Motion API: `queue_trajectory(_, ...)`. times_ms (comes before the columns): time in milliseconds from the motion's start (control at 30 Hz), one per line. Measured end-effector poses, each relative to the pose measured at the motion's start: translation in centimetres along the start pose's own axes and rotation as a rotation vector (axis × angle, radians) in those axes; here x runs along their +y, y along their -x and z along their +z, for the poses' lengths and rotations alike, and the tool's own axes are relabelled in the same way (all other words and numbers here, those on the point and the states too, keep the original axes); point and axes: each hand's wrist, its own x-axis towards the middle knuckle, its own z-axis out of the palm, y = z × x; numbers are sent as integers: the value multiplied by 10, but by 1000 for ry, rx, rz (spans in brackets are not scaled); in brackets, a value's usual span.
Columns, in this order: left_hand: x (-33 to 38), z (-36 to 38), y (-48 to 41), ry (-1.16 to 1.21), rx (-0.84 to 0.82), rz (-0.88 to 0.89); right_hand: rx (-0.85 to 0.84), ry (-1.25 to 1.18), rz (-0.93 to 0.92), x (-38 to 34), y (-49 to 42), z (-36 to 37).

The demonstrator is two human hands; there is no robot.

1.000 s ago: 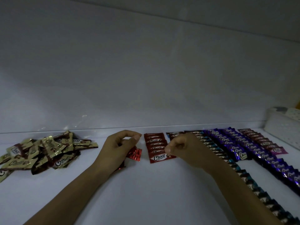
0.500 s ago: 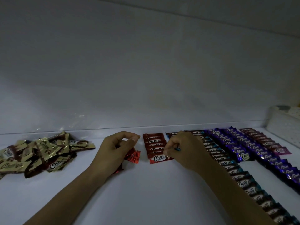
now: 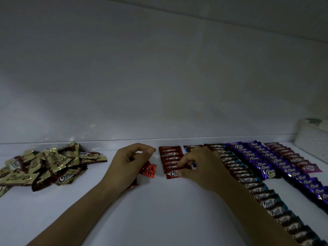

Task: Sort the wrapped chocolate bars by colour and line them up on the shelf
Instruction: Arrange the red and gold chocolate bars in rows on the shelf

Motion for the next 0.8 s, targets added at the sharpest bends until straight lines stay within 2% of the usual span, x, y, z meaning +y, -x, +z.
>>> queue_trajectory(100, -1, 1, 1, -46, 34, 24, 55, -54, -12, -5, 0, 3)
queue_trajectory(167, -1, 2, 2, -110, 83, 65, 79, -338, -2, -19, 1, 4)
queue_trajectory(267, 2, 3, 7, -133, 128, 132, -23, -691, 52, -44, 4, 16)
queue_trajectory(367, 4, 3, 10, -156, 112, 173, 9, -737, 36, -51, 4, 20)
queue_trajectory(500, 3, -1, 6, -120, 107, 157, 84, -919, 150, -39, 3, 3)
queue_trajectory(800, 11, 0, 9, -32, -20, 90, 86, -1066, 212, -38, 5, -4)
